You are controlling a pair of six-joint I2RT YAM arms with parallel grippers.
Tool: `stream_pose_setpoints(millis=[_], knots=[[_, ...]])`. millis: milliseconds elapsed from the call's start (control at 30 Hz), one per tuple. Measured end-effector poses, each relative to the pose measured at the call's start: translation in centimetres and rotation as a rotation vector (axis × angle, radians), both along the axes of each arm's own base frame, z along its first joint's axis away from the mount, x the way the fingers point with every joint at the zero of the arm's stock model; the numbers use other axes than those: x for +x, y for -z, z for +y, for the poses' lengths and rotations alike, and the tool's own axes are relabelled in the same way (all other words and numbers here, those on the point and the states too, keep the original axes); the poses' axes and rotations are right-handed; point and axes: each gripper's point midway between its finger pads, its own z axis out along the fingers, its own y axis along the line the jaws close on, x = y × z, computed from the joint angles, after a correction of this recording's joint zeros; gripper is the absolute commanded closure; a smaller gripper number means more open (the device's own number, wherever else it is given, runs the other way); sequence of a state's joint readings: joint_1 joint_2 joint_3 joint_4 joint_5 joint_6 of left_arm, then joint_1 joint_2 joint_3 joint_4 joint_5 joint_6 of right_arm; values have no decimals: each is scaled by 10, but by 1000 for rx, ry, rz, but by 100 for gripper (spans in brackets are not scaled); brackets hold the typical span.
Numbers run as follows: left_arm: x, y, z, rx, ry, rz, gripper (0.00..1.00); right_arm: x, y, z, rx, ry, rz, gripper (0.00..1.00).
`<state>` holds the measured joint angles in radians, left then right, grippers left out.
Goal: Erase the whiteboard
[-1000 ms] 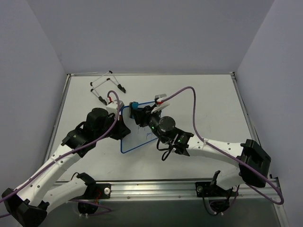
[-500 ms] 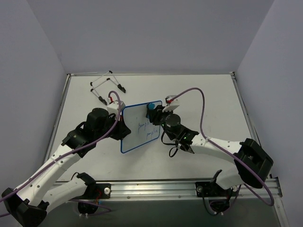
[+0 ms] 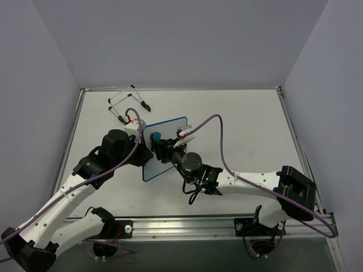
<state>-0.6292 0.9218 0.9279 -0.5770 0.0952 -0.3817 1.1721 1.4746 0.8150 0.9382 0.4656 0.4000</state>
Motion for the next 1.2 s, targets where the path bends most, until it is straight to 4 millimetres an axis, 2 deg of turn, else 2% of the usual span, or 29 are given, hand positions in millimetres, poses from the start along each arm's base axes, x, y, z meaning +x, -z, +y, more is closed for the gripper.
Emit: stream_pose_setpoints(millis=[167, 400, 533, 667, 800, 1000, 1200], knots=[[5, -1, 6, 15, -32, -17, 98, 0, -8, 11, -12, -9, -27, 96], [5, -1, 6, 17, -32, -20, 98, 2, -8, 10, -27, -5, -42, 96], [8, -1, 5, 17, -33, -26, 98, 13, -8, 6, -11, -14, -32, 96], [10, -1, 3, 15, -31, -29, 98, 42, -11, -8, 29, 2, -27, 96], [11, 0, 0, 8, -29, -23, 98, 75, 1, -28, 49, 30, -11, 96], [12, 0, -5, 0, -12, -21, 98, 128, 38, -72, 19, 98, 47, 96], [12, 1, -7, -6, 0, -18, 98, 159, 73, -100, -17, 127, 109, 96]])
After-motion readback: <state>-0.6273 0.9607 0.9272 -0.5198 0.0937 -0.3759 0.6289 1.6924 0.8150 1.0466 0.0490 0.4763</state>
